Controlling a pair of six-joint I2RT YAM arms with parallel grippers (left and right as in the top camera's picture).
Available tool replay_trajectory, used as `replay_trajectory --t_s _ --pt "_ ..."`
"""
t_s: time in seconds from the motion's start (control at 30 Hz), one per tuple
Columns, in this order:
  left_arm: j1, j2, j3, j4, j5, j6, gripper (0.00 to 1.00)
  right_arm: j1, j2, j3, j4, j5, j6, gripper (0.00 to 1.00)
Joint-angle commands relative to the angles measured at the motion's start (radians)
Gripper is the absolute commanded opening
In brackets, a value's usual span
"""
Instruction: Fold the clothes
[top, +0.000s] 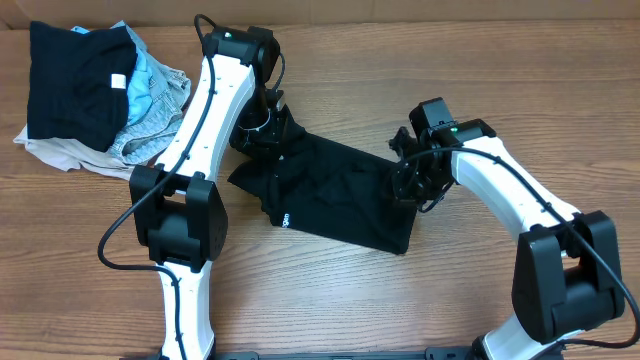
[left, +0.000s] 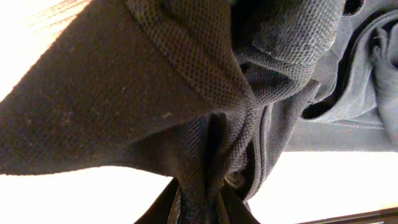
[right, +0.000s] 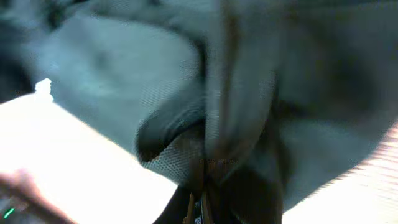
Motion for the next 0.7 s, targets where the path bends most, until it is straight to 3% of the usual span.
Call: replay_trajectory --t_s 0.0,0.17,0.2,0.23,0.27,0.53,0.67 --pt "0.006 -0.012 0.016 0.003 0.016 0.023 0.18 0.07 -0.048 -0.003 -0.006 -0.26 -0.137 0.04" --pt "0.006 -0.012 0.016 0.003 0.022 0.023 0.18 0.161 -0.048 -0.006 0.0 -0.216 -0.137 0.07" --pt "0.006 -0.012 0.016 0.003 0.025 0.023 0.19 0.176 -0.048 -0.006 0.0 -0.2 -0.134 0.25" --pt "0.006 -0.012 0.016 0.005 0.028 0.023 0.19 0.189 -0.048 -0.006 0.0 -0.188 -0.134 0.51" --pt "0.006 -0.012 0.016 0.006 0.031 0.023 0.19 0.197 -0.048 -0.006 0.0 -0.182 -0.134 0.54" --pt "0.006 -0.012 0.016 0.009 0.031 0.023 0.2 0.159 -0.048 0.045 0.023 -0.128 -0.071 0.51" --pt "0.006 -0.012 0.016 0.009 0.031 0.024 0.2 0.099 -0.048 0.055 0.037 -0.008 0.09 0.18"
